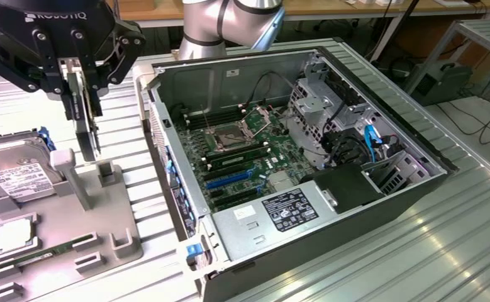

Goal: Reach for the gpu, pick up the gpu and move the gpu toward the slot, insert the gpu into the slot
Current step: 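Pick up the gpu and move the gpu toward the slot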

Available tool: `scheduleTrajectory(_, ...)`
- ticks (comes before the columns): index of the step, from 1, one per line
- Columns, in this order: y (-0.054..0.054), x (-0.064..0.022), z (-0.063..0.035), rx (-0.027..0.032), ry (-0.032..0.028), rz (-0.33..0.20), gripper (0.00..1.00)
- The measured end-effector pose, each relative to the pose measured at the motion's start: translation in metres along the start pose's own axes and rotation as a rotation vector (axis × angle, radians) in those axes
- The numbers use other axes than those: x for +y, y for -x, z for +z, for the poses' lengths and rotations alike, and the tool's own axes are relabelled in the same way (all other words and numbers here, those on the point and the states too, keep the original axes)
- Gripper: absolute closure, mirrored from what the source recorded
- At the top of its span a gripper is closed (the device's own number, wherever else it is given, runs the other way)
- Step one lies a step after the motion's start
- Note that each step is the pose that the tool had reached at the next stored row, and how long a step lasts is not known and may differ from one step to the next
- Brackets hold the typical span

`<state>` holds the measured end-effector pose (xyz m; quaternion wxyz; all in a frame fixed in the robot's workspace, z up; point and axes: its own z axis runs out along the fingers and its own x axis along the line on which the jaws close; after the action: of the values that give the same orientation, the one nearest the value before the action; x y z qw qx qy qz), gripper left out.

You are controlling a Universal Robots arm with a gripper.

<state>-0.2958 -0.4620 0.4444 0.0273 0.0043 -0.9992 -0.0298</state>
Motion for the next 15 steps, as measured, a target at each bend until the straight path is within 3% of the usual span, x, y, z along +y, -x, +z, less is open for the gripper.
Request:
scheduleTrajectory(8,0.002,0.0,-0.0004,0.0003,-0.0002,0.0,0.72)
scheduleTrajectory(12,0.01,0.0004,-0.0007,0.0002,-0.0001,0.0,0.72)
scheduleTrajectory(15,0.022,0.0004,-0.0013,0.0001,0.0,0.0,0.72)
